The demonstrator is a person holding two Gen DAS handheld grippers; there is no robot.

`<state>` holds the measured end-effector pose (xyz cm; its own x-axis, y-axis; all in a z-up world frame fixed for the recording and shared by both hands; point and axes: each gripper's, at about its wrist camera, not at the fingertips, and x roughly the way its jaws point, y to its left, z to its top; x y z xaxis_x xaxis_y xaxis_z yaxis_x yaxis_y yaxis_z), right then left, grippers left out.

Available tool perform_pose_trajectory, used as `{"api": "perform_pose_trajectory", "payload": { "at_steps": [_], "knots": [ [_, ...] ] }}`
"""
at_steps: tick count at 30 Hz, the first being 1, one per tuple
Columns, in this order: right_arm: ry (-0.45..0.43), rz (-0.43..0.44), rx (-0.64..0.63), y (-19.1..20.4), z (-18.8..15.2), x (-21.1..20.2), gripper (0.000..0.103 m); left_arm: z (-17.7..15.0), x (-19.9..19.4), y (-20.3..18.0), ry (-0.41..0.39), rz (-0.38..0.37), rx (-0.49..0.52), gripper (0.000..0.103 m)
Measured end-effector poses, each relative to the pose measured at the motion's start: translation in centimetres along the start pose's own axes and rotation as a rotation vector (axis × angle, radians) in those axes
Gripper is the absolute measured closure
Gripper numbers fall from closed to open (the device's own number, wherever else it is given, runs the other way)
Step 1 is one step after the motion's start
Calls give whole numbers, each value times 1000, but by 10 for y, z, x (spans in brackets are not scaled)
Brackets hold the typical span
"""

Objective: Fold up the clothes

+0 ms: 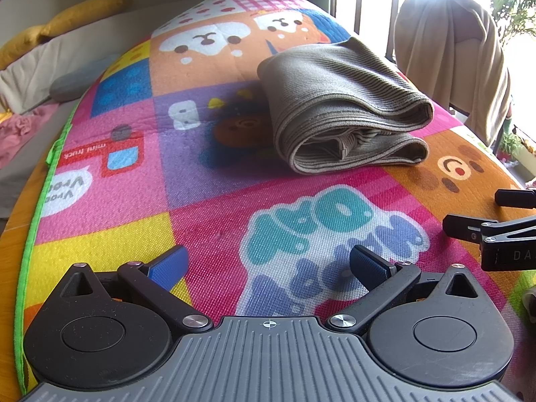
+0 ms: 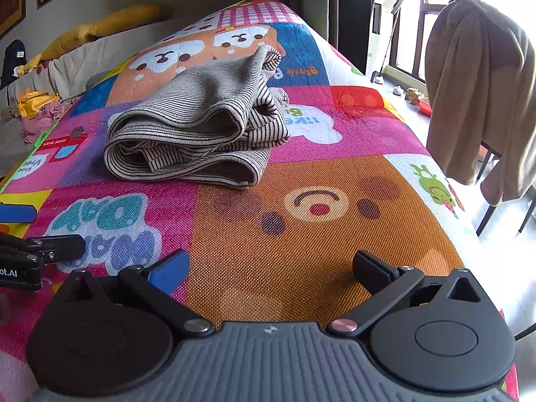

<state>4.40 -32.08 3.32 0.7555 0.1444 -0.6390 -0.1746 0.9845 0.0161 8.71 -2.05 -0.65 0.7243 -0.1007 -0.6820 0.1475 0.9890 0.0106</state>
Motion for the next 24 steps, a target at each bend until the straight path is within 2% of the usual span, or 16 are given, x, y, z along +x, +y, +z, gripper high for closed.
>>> {"api": "perform_pose_trajectory", "payload": {
  "at_steps": [24],
  "knots": [
    [0,1,0,-1,0,0,0,-1,1,1,-2,-5,2,0]
  ]
}}
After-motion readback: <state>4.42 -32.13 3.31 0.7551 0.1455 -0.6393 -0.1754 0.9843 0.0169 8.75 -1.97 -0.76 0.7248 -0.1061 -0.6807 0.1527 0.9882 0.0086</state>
